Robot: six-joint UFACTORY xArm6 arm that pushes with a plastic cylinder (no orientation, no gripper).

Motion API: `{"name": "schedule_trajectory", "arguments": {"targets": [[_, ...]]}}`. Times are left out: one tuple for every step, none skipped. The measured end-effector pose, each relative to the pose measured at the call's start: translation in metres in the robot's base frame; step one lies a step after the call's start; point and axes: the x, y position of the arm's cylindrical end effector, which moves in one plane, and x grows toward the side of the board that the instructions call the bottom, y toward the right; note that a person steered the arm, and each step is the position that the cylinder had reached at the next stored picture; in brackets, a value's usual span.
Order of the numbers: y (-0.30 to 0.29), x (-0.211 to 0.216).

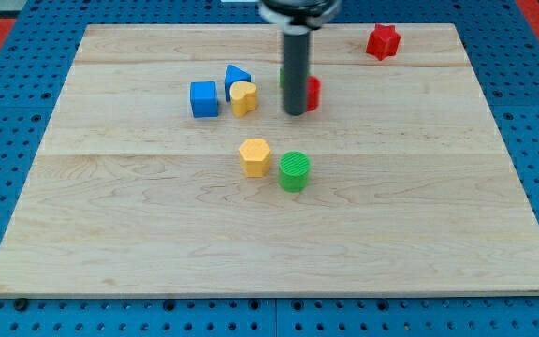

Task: Move the red circle parallel to the red star

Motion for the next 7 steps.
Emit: {"name": "schedule_trajectory", "arguments": {"targets": [[0.060,-0.013],[0.083,-0.024],[0.043,0.003],[-0.054,0.033],[-0.033,0.011],[0.005,-0.010],[0.023,-0.028]]}}
